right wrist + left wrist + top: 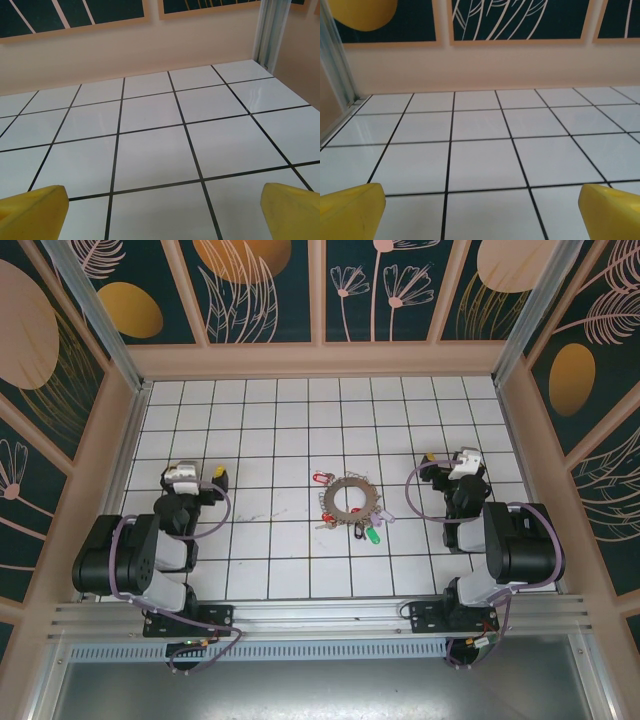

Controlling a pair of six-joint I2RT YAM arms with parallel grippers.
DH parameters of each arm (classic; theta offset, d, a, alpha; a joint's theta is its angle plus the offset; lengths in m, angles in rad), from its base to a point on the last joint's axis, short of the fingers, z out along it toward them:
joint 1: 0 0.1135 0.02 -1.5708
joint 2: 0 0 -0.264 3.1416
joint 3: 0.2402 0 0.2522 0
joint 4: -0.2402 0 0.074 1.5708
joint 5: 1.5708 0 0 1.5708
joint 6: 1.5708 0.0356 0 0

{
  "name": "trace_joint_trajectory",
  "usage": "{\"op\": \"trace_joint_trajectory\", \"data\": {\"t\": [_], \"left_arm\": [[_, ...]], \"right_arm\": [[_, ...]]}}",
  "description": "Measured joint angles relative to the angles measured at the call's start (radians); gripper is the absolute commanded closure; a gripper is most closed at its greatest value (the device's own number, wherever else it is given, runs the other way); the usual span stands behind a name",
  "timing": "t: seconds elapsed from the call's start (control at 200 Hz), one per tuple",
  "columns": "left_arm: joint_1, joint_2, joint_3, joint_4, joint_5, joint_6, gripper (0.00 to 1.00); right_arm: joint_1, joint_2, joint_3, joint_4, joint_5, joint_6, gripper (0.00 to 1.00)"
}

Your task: Put the keys on the keyring

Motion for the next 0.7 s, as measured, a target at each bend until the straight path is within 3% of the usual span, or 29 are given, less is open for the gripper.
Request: {"op": "trace_joint_trajectory", "data": {"t": [0.19,0.701], "left_arm": [[0.019,0.000,0.101,-0.086,-0.039,-0.031,0.01],[0.021,0.000,0.104,-0.143,-0.115,-0.064,0.01]], "right_arm": [[0.000,0.000,0.000,0.000,0.000,0.000,0.01],[0.000,0.000,0.000,0.000,0.000,0.000,0.01]]}}
